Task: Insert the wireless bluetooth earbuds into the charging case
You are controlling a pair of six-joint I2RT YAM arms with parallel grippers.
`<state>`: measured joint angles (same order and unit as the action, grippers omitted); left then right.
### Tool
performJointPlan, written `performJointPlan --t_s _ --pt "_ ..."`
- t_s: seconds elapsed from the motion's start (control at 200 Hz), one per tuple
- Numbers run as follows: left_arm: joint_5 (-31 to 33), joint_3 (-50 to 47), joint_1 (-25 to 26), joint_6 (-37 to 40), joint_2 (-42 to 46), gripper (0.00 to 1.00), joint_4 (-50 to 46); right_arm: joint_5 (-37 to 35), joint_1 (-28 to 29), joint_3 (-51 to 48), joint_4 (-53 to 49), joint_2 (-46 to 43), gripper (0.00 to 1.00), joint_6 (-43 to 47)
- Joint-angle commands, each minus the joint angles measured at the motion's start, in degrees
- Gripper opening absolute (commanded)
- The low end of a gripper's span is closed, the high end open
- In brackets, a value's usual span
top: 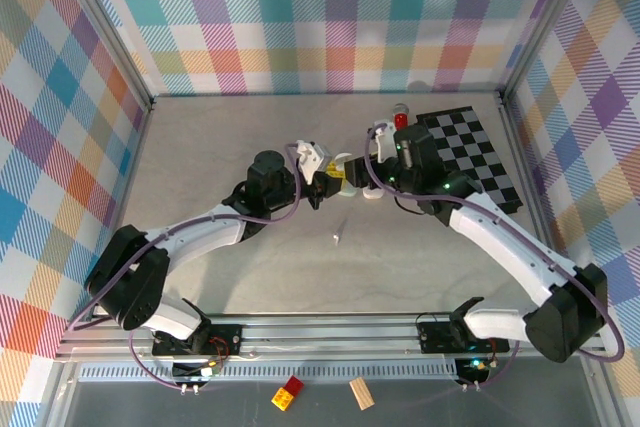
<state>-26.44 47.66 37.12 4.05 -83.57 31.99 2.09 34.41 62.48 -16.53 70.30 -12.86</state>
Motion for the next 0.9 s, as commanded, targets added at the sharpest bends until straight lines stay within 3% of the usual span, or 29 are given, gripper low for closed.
performJointPlan --t_s 0.0,0.195,0.38,0.57,0.8,0.895 --pt "-0.4 -2.2 -1.3 -0.4 2.2 0.11 3.4 -3.8 -0.3 -1.9 0.3 -3.8 0.63 -1.5" --pt "0.3 -4.5 -3.6 -0.4 4.3 0.11 2.9 -5.4 -0.4 -7.5 1.2 -8.3 0.63 -4.4" --pt "1.6 -7.3 -7.1 -0.8 6.6 0.11 3.1 -1.7 -0.3 -12.4 -0.4 -7.5 0.61 -8.3" --pt "3.0 -9.9 -9.7 -2.6 9.1 0.11 4.6 5.4 1.9 -12.1 -3.4 3.4 0.56 -16.5" --pt "7.1 -13.3 -11.8 -3.9 12.9 0.11 6.4 2.1 8.2 -0.7 -17.5 21.4 0.51 -21.0" --pt "8.7 -14.9 -12.6 -3.8 14.8 0.11 6.5 -3.3 10.7 5.8 -25.3 28.1 0.49 -22.0"
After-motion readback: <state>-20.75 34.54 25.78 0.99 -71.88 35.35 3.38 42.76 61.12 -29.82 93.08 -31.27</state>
